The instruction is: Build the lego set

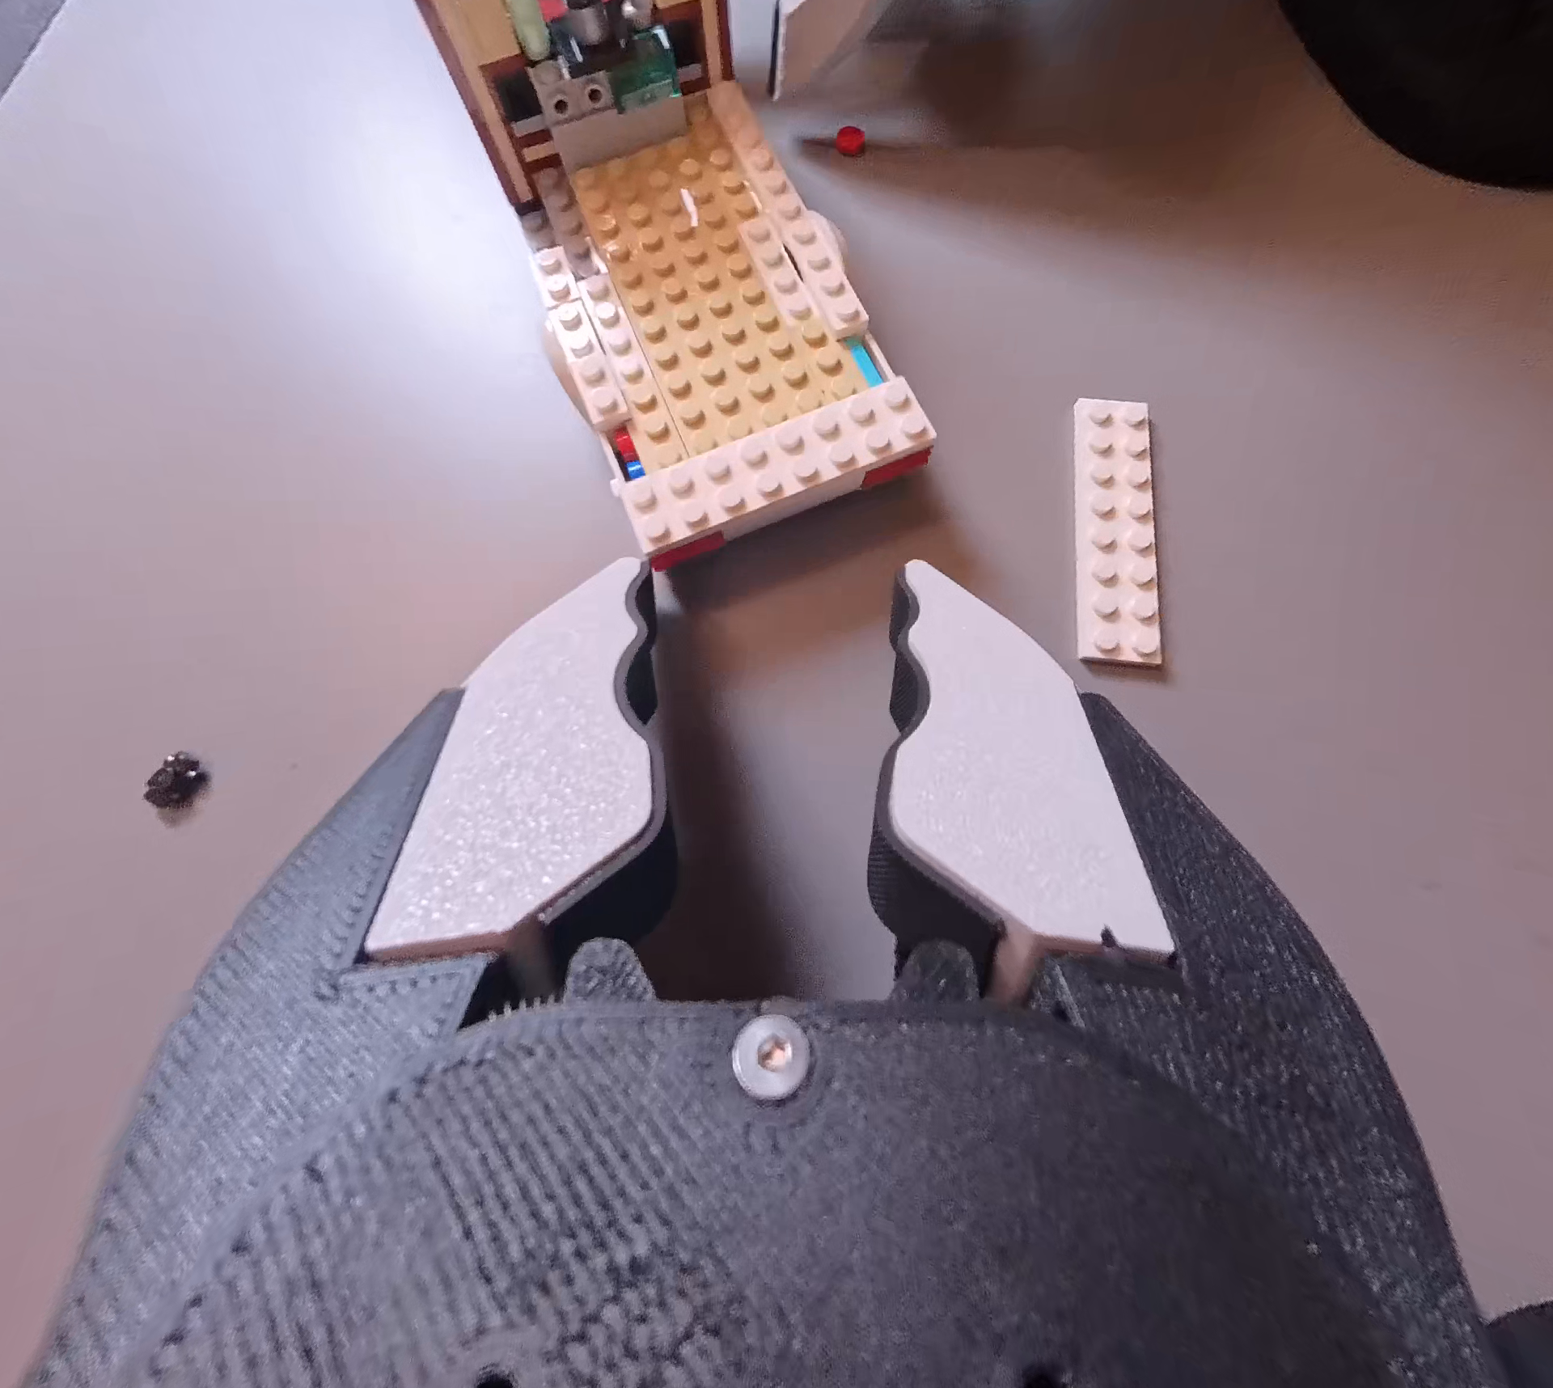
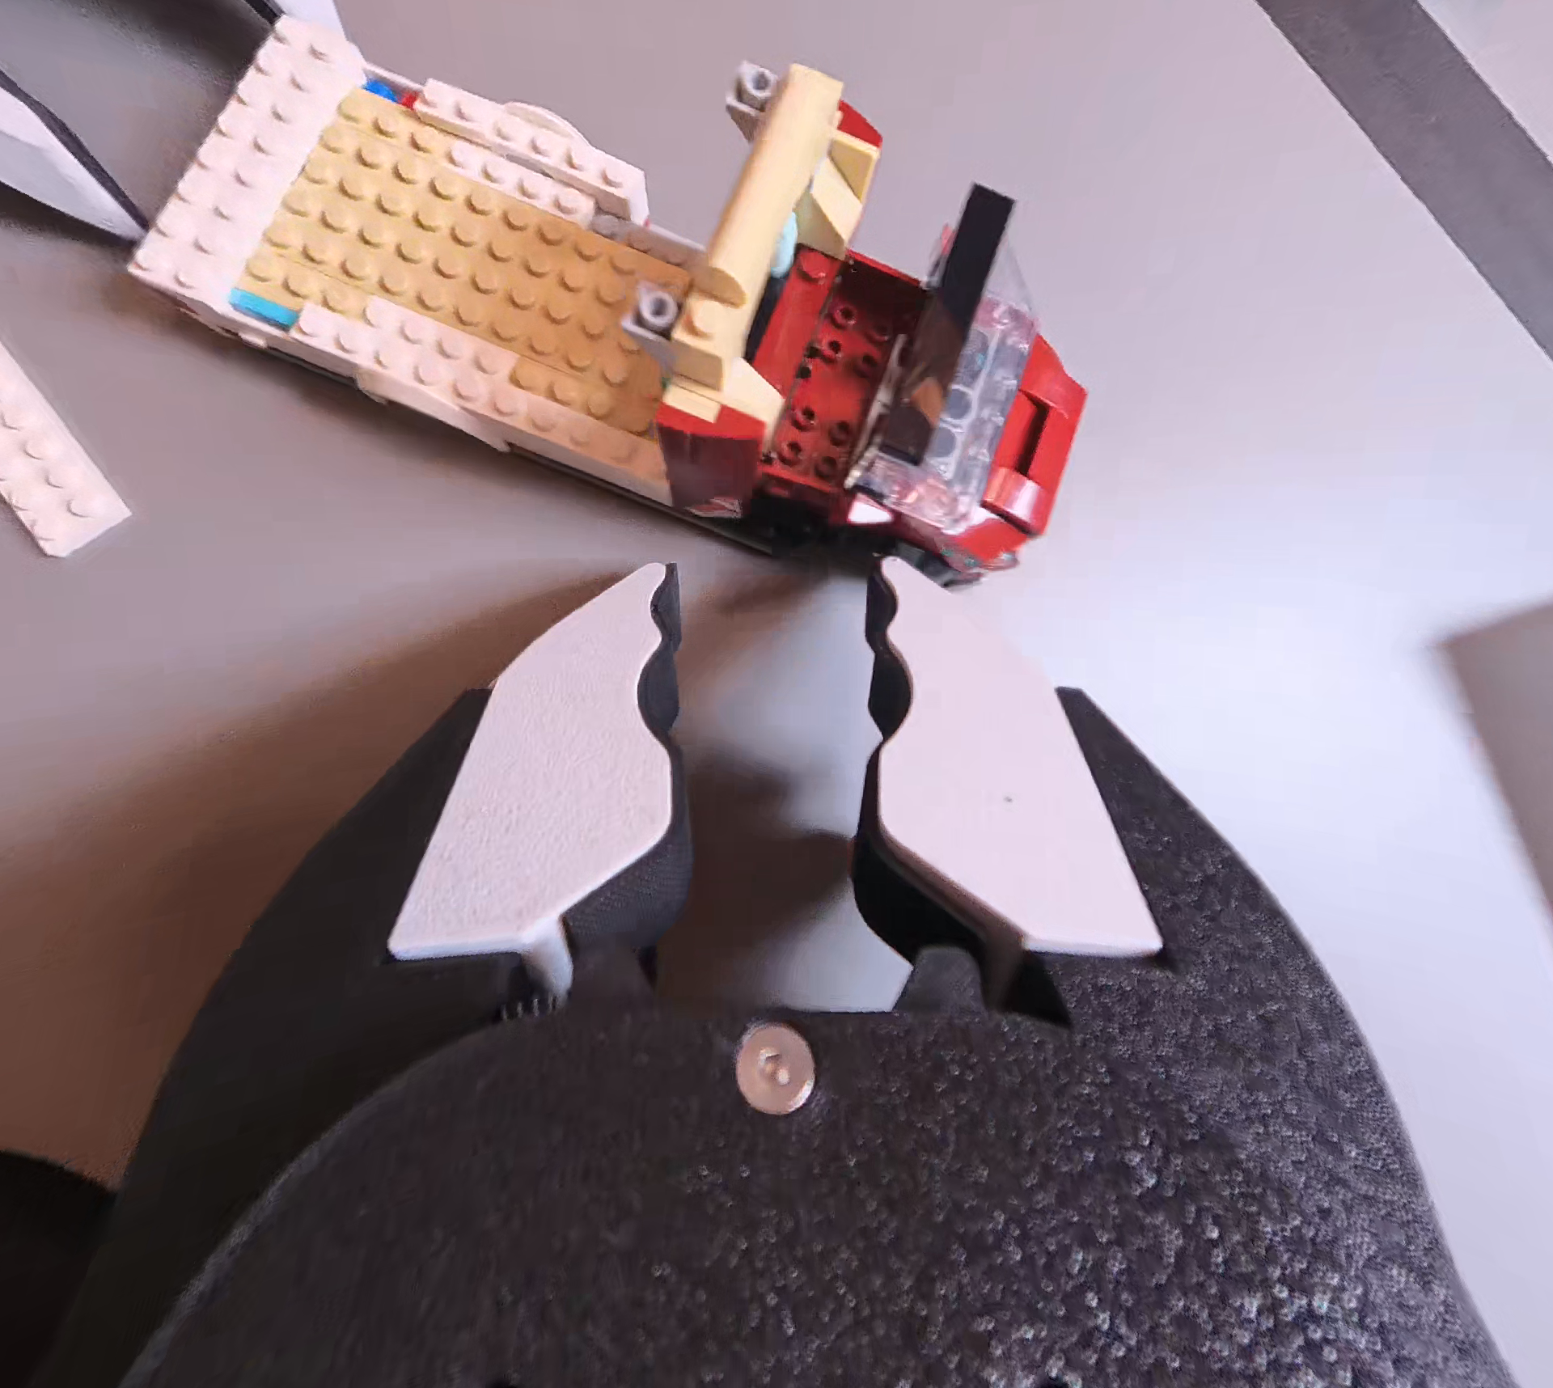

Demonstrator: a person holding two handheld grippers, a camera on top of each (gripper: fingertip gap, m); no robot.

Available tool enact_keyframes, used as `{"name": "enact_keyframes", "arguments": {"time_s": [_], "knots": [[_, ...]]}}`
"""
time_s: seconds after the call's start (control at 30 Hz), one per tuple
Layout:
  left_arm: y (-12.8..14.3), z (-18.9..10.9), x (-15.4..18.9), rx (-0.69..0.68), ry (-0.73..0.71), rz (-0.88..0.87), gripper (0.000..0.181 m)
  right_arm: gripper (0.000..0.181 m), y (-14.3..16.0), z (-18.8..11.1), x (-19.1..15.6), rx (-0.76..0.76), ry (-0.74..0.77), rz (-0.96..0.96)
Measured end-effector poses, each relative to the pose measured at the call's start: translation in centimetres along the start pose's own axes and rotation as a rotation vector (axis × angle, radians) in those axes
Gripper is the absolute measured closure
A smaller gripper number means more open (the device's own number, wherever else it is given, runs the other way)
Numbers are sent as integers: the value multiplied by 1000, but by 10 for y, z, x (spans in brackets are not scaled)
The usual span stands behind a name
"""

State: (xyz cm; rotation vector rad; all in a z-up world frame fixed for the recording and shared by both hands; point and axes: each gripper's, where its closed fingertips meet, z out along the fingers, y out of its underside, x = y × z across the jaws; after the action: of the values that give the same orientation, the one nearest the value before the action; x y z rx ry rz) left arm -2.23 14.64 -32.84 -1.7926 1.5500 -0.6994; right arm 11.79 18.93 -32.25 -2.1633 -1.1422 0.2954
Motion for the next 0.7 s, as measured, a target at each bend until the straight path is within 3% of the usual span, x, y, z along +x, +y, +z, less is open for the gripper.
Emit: {"name": "enact_keyframes", "arguments": {"time_s": [0.23,0.37,0.5,0.6,0.7], "knots": [[-4,2,32,5,82,117,131,124,-26,18,-23,-34,-230,-106],[-3,-2,39,10,112,122,133,130,-37,25,-25,-20,-239,-150],[-6,-1,48,34,147,119,132,130,-43,20,-23,52,-249,-64],[-9,-1,51,40,141,146,132,140,-42,3,-22,82,-211,-63],[-9,-4,49,42,131,138,133,156,-48,-13,-48,119,-243,-113]]}}
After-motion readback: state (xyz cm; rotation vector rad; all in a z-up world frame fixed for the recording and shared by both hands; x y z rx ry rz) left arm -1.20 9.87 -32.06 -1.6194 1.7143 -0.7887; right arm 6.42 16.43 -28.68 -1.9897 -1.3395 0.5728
